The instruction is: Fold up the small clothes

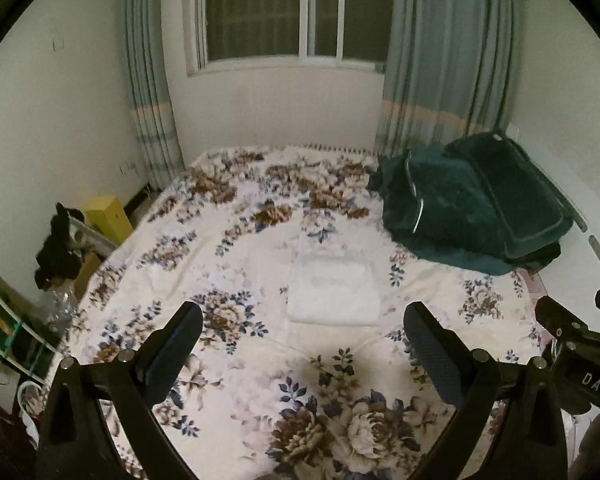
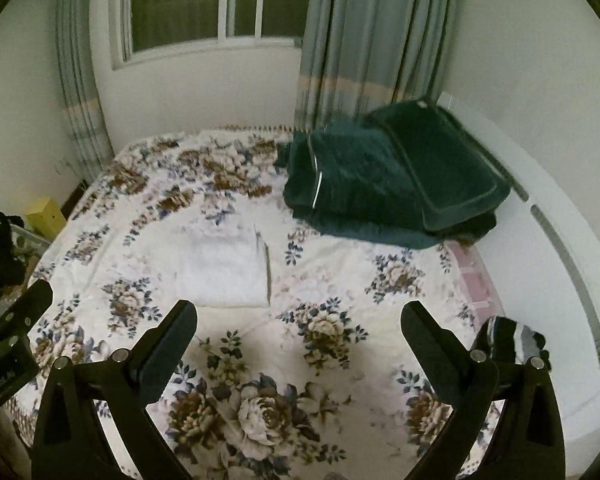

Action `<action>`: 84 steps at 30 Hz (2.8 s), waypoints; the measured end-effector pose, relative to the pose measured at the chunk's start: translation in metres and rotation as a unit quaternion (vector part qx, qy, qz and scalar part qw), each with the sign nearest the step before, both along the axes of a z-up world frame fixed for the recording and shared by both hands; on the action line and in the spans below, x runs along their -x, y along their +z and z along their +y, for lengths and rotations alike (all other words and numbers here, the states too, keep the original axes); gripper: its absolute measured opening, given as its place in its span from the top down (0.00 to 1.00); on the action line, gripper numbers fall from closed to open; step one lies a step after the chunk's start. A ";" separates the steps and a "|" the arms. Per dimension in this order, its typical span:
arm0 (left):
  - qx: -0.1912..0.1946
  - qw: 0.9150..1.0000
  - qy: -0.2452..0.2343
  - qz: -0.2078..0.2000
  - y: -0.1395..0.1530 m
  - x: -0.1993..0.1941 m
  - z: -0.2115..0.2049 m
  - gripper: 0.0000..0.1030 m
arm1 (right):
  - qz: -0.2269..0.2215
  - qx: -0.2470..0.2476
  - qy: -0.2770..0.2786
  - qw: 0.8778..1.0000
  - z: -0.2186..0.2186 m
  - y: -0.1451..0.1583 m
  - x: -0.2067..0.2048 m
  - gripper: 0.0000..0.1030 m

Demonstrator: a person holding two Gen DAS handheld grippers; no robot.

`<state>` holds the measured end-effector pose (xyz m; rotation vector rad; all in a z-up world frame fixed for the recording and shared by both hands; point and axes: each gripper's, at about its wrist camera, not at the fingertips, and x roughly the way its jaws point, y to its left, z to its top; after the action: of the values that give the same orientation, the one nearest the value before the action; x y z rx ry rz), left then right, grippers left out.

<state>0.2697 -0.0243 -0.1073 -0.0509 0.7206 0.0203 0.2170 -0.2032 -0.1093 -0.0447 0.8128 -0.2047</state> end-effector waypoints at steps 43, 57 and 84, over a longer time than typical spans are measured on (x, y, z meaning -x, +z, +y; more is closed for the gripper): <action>-0.017 0.998 0.003 -0.068 0.055 0.104 0.000 0.00 | -0.061 -0.011 0.035 0.997 0.013 0.088 0.125 0.00; -0.019 0.997 0.006 -0.068 0.055 0.102 0.002 0.00 | -0.060 -0.015 0.044 0.997 0.014 0.083 0.117 0.00; -0.018 0.997 0.004 -0.071 0.059 0.098 0.003 0.00 | -0.064 -0.018 0.046 0.997 0.013 0.084 0.110 0.00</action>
<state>0.1718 -0.0209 -0.0485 -0.0206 0.5772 0.0376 0.1070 -0.1904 -0.0255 -0.0346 0.6853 -0.1045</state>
